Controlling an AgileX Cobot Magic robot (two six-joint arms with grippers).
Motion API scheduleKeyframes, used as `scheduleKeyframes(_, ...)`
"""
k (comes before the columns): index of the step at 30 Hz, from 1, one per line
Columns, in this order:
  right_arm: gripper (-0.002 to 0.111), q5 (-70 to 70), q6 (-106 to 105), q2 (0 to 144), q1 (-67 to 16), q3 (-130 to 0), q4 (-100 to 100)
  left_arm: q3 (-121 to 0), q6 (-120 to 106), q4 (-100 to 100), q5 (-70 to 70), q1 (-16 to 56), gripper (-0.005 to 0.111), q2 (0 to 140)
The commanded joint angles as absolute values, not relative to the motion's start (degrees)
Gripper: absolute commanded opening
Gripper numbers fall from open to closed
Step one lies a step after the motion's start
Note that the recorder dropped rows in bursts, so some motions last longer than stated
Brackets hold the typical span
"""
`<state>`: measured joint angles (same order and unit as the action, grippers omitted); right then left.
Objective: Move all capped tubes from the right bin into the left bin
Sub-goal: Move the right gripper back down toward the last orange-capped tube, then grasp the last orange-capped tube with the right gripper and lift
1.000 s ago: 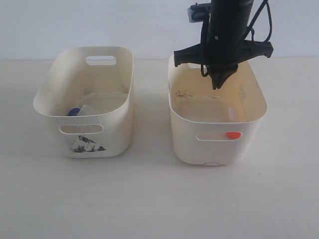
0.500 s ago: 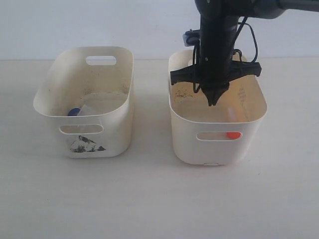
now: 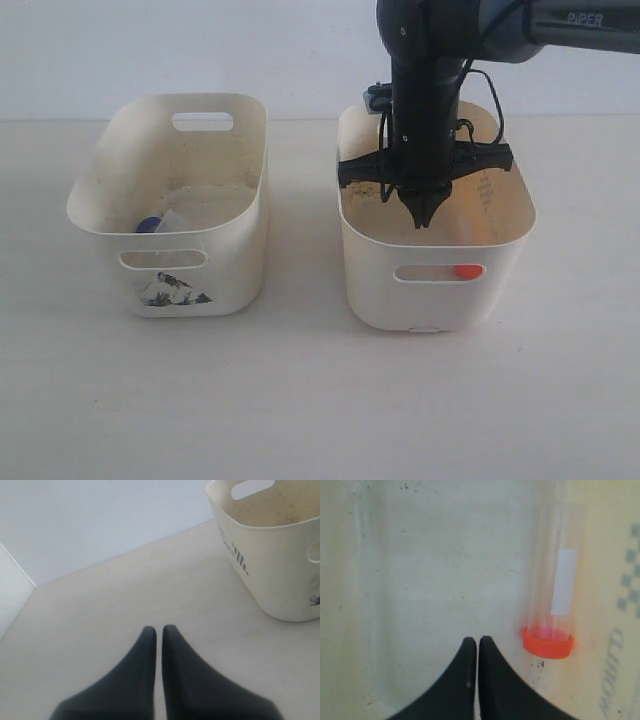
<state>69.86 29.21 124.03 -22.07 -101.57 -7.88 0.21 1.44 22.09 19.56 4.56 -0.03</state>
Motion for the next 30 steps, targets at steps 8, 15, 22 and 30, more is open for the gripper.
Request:
scheduleKeyframes(8,0.001,70.0,29.6,124.7,-21.8,-102.1,-8.1,0.0,2.0,21.9,19.3,4.9,0.004,0.0)
scheduleKeyframes(15,0.001,70.0,30.6,124.7,-21.8,-102.1,-8.1,0.0,2.0,21.9,19.3,4.9,0.004,0.0)
scheduleKeyframes(22,0.001,70.0,31.0,124.7,-21.8,-102.0,-9.1,0.0,2.0,21.9,19.3,4.9,0.004,0.0)
scheduleKeyframes(30,0.001,70.0,31.0,124.7,-21.6,-102.0,-9.9,0.0,2.0,21.9,19.3,4.9,0.004,0.0)
